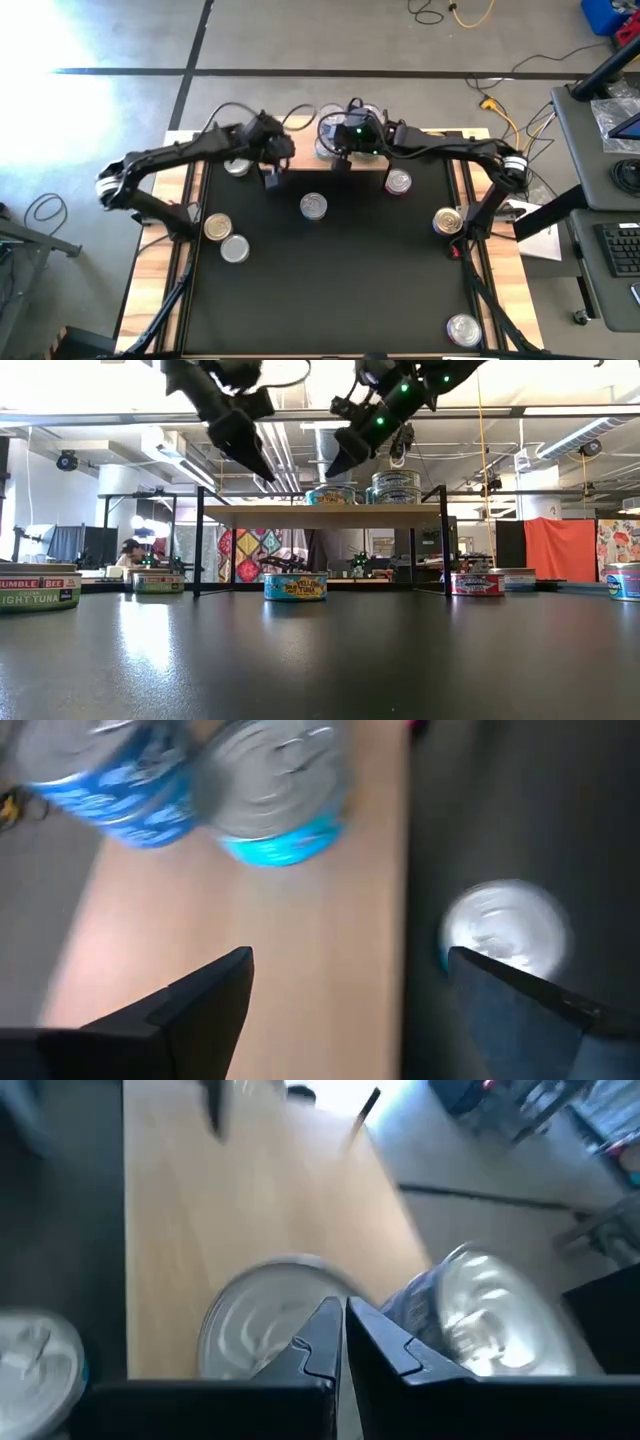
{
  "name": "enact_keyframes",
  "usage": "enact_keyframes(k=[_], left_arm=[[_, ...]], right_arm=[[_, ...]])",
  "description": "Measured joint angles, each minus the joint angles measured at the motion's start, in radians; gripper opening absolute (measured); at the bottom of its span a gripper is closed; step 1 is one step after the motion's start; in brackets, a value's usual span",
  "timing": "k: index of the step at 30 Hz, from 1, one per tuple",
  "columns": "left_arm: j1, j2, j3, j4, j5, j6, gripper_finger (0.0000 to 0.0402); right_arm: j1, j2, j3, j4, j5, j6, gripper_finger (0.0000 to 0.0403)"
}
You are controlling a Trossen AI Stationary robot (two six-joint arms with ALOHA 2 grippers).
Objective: Stack canned seafood by type on shelf
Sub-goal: Put the bottom blue yellow tuna can on the shelf, then stack the blue yellow tuna can on top of the blue yellow tuna can on the shelf
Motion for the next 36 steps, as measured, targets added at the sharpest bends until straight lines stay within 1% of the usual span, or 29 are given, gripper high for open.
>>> enact_keyframes(k=[4, 8, 12, 15, 19, 22, 24, 27, 29, 31, 33, 36], left_arm=[[-0.053, -0.117, -0.160, 0.128, 0.014, -0.040, 0.0310], [-0.147, -0.181, -0.258, 0.171, 0.010, -0.090, 0.0306], [-0.257, -0.206, -0.304, 0.175, -0.017, -0.175, 0.0306], [-0.339, -0.204, -0.324, 0.175, -0.040, -0.228, 0.0306], [-0.421, -0.187, -0.351, 0.170, -0.049, -0.301, 0.0306], [-0.474, -0.177, -0.375, 0.175, -0.110, -0.361, 0.0306], [-0.503, -0.181, -0.401, 0.175, -0.138, -0.407, 0.0306], [-0.536, -0.202, -0.447, 0.192, -0.144, -0.462, 0.0306], [-0.542, -0.218, -0.480, 0.247, -0.144, -0.473, 0.0306], [-0.538, -0.229, -0.521, 0.312, -0.151, -0.472, 0.0306], [-0.524, -0.230, -0.568, 0.410, -0.185, -0.470, 0.0306], [-0.494, -0.212, -0.635, 0.552, -0.239, -0.449, 0.0306]], right_arm=[[-0.001, 0.015, -0.003, -0.036, -0.036, 0.000, 0.0013], [-0.001, 0.026, -0.003, -0.082, -0.057, 0.005, 0.0013], [-0.002, 0.027, -0.002, -0.114, -0.052, 0.024, 0.0013], [-0.002, 0.027, -0.001, -0.122, -0.051, 0.025, 0.0013], [-0.002, 0.024, 0.000, -0.121, -0.047, 0.028, 0.0013], [-0.001, 0.024, 0.025, -0.162, 0.002, 0.044, 0.0013], [0.004, 0.020, 0.054, -0.211, 0.011, 0.046, 0.0013], [0.029, 0.006, 0.102, -0.248, 0.013, 0.052, 0.0013], [0.056, -0.008, 0.125, -0.258, 0.011, 0.051, 0.0013], [0.087, -0.025, 0.132, -0.260, 0.009, 0.063, 0.0013], [0.126, -0.040, 0.132, -0.269, 0.010, 0.087, 0.0013], [0.201, -0.048, 0.127, -0.340, 0.005, 0.151, 0.0013]])
